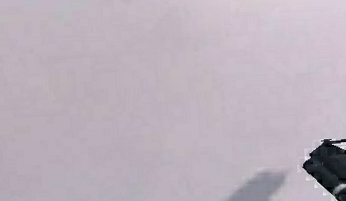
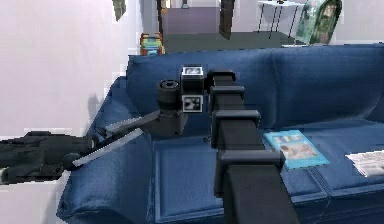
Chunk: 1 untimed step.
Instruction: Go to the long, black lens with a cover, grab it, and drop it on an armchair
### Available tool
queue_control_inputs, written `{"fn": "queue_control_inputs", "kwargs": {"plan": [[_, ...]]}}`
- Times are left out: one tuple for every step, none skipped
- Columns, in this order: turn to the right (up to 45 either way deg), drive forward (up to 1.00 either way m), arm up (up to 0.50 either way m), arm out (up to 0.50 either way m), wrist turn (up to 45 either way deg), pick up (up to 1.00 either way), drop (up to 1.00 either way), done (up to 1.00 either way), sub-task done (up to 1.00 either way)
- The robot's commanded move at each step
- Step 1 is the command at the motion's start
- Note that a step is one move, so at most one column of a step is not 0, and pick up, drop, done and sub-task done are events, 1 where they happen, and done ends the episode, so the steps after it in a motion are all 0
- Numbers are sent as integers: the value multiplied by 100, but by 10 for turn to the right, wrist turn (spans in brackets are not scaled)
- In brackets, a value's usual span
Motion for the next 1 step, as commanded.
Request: {"fn": "queue_control_inputs", "kwargs": {"plan": [[0,0,0,0,-450,0,0,0,0]]}}
